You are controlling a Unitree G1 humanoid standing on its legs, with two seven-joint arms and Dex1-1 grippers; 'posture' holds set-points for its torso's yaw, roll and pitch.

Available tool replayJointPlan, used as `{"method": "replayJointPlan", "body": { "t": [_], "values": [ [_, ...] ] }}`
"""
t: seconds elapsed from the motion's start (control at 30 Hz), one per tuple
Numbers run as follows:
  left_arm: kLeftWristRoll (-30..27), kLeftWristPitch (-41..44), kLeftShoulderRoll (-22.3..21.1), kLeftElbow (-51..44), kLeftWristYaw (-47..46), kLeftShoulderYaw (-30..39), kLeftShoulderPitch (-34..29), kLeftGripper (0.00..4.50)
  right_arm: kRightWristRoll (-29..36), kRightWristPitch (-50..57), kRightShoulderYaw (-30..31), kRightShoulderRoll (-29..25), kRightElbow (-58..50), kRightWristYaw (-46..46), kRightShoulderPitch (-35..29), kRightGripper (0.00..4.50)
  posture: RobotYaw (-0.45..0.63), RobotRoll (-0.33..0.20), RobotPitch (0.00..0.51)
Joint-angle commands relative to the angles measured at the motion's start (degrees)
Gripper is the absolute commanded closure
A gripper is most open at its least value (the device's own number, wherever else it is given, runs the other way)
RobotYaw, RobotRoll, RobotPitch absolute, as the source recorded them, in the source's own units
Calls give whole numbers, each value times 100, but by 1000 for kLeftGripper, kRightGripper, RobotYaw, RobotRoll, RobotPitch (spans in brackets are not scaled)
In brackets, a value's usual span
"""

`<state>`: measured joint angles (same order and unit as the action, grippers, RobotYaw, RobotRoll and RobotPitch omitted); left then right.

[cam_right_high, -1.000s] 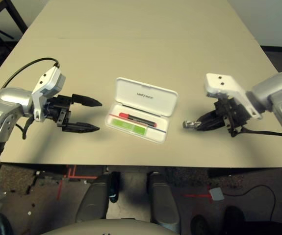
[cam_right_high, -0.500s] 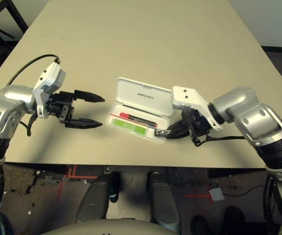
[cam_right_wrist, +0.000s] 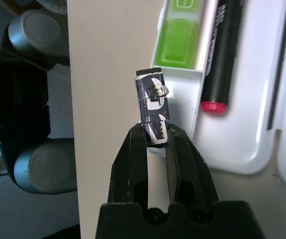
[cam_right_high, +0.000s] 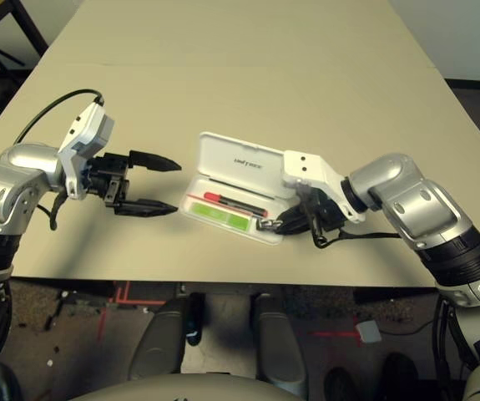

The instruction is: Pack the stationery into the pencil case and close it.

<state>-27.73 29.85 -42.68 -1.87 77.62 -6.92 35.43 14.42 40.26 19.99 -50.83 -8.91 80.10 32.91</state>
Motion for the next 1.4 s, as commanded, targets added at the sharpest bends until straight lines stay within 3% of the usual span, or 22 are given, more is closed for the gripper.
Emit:
{"method": "replayJointPlan", "body": {
  "t": [0.03, 0.4, 0.63, 0.8, 0.9, 1.1, 1.3, 1.4],
  "values": [
    [68, -65, 11, -3, -1, -23, 50, 0, -10, -28, 123, 55, 27, -10, -79, 3887, 141, 0, 190],
    [330, -189, 69, 345, -61, -136, 306, 0, 150, 130, -3, 81, 100, 60, -68, 20, 128, 0, 194],
    [562, -273, 150, 787, -125, -169, 604, 0, 471, -381, -387, -139, 88, 410, -217, 20, 128, 0, 196],
    [815, -462, 263, 1233, -284, -167, 847, 0, 1067, -806, -1029, -371, 524, 1076, -510, 20, 127, 0, 197],
    [1249, -680, 366, 1994, -596, -232, 1252, 0, 1488, -1266, -1386, -737, 994, 1231, -647, 20, 123, 0, 198],
    [1814, -1146, 721, 3163, -1018, -303, 1868, 1908, 2212, -1551, -1582, -1161, 1550, 1240, -613, 0, 121, 0, 195],
    [2262, -1977, 1261, 4606, -897, -497, 2560, 4367, 2235, -1585, -1626, -1346, 1719, 1240, -665, 0, 103, 0, 196],
    [2456, -2325, 1506, 5238, -802, -562, 2900, 4443, 2289, -1522, -1701, -1351, 1636, 1240, -795, 0, 92, 0, 199]
  ]
}}
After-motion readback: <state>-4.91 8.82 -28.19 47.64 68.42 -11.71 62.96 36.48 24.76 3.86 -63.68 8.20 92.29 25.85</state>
